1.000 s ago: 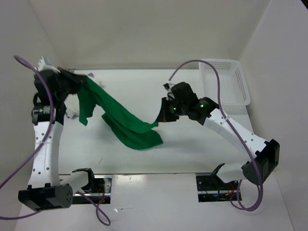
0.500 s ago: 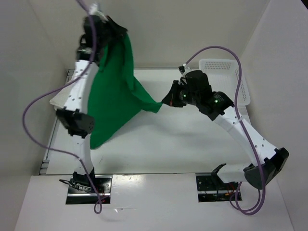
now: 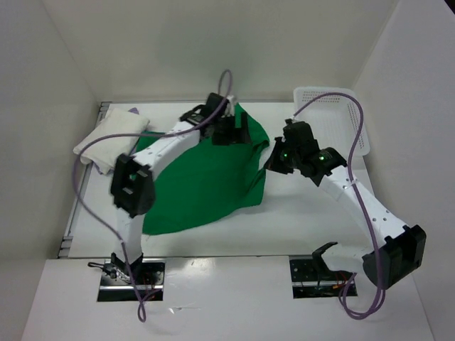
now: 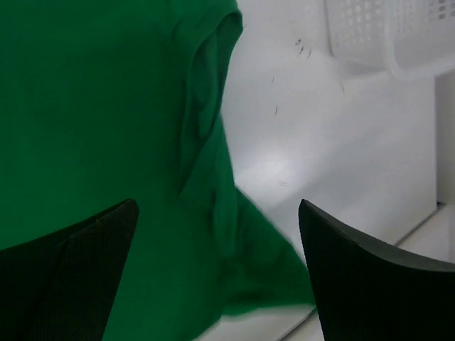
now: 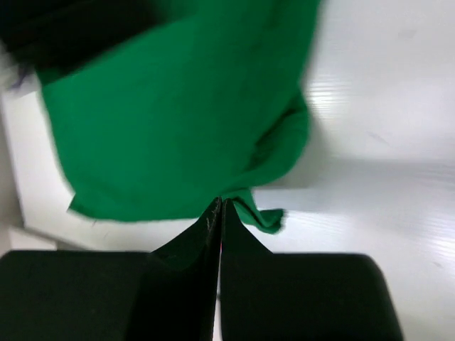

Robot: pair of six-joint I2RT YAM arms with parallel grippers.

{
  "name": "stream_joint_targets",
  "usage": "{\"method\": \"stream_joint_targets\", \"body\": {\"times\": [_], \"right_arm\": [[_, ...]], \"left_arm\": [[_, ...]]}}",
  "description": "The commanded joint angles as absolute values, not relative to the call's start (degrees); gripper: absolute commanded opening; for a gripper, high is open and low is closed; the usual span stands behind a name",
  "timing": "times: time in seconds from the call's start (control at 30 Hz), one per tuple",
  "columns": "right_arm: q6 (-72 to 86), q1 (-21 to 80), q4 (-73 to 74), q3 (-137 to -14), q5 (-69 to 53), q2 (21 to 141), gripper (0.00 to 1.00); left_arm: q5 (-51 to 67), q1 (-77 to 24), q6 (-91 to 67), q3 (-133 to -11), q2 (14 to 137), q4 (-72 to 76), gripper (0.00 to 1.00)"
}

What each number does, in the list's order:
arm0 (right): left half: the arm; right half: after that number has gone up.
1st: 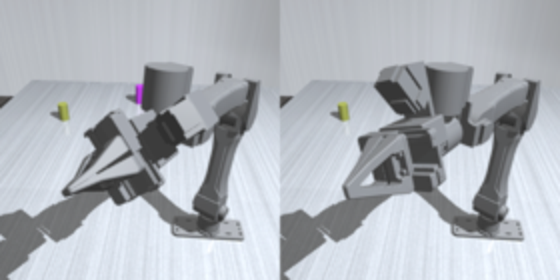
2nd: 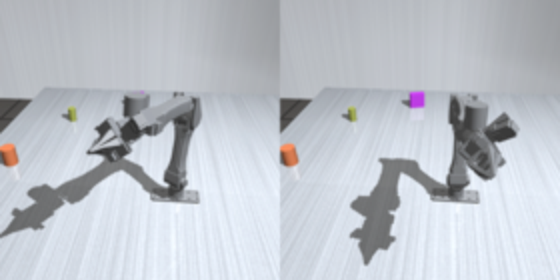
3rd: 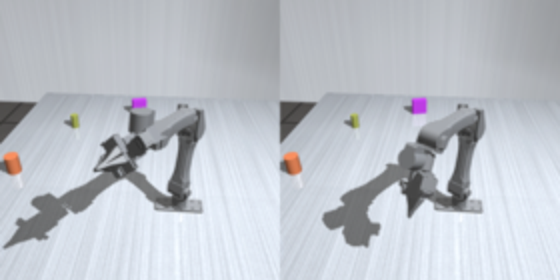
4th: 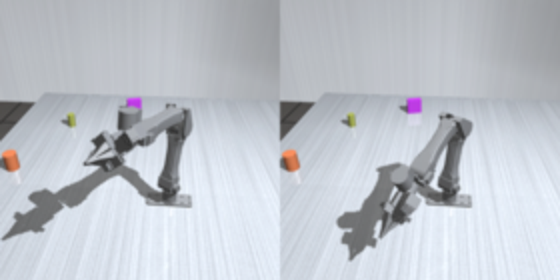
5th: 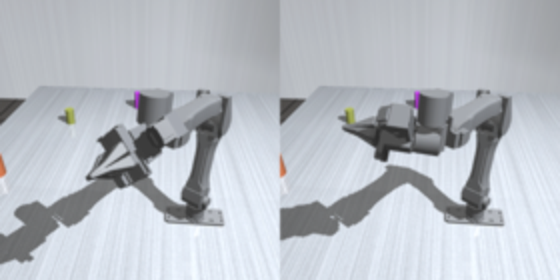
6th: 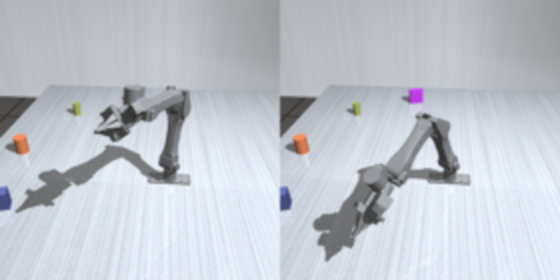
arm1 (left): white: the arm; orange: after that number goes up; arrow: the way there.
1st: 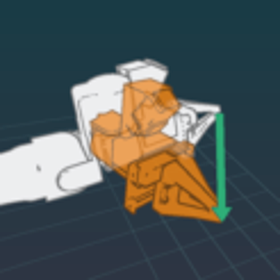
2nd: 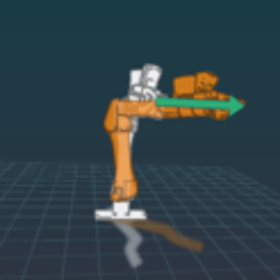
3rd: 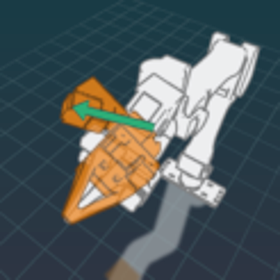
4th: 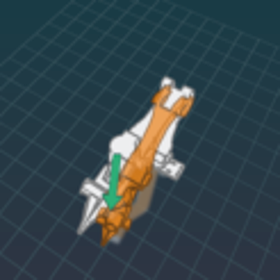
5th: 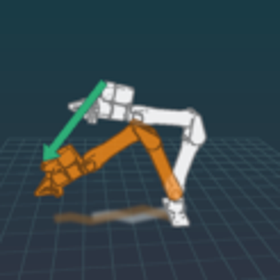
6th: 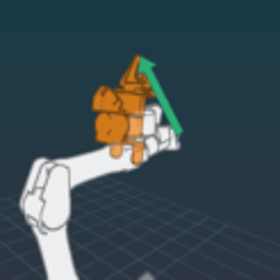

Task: Fold and stack the t-shirts
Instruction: Flatten out the crumpled T-shirt at the center of the board.

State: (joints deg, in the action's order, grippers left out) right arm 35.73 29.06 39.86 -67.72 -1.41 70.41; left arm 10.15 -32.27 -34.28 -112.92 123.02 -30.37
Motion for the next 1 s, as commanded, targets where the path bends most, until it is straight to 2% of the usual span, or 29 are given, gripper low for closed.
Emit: {"method": "stream_joint_targets", "body": {"times": [0.0,0.07,0.13,0.17,0.2,0.23,0.3,0.53,0.57,0.63,0.97], "right_arm": [[35.2,21.4,39.8,-63.4,-1.4,68.8,0.00],[35.2,17.4,39.2,-62.7,-2.1,68.3,0.00],[34.6,16.0,38.5,-62.1,-2.6,68.3,0.00],[34.6,15.3,38.5,-62.1,-2.6,67.8,0.00],[34.6,14.2,38.5,-61.3,-2.6,67.8,0.00],[34.6,14.2,38.5,-61.3,-4.5,67.8,0.00],[35.2,13.6,37.9,-59.9,-6.0,67.8,0.00],[35.8,12.4,37.9,-58.9,-5.6,64.1,0.00],[35.8,12.4,38.5,-58.3,-5.6,63.6,0.00],[35.8,11.2,39.1,-57.4,-5.6,61.7,0.00],[38.8,8.5,40.8,-51.0,-7.4,56.0,0.00]], "left_arm": [[8.1,-25.5,-33.8,-100.1,98.8,-22.1,1.00],[10.3,-21.6,-37.2,-85.4,91.4,-21.5,1.00],[12.0,-14.2,-40.1,-74.8,80.6,-21.4,0.95],[12.0,-11.4,-41.6,-65.5,77.2,-22.1,0.94],[11.3,-8.6,-41.6,-61.8,71.9,-22.7,0.94],[10.7,-3.2,-41.6,-59.1,70.2,-24.2,0.94],[11.2,1.3,-39.2,-55.8,70.0,-24.2,0.93],[12.9,5.7,-38.7,-53.3,83.6,-18.7,0.75],[12.9,5.7,-39.2,-54.2,85.2,-18.0,0.66],[12.9,4.5,-39.2,-54.8,88.8,-16.5,0.60],[11.5,-9.3,-40.9,-69.6,108.6,-14.6,0.57]]}}
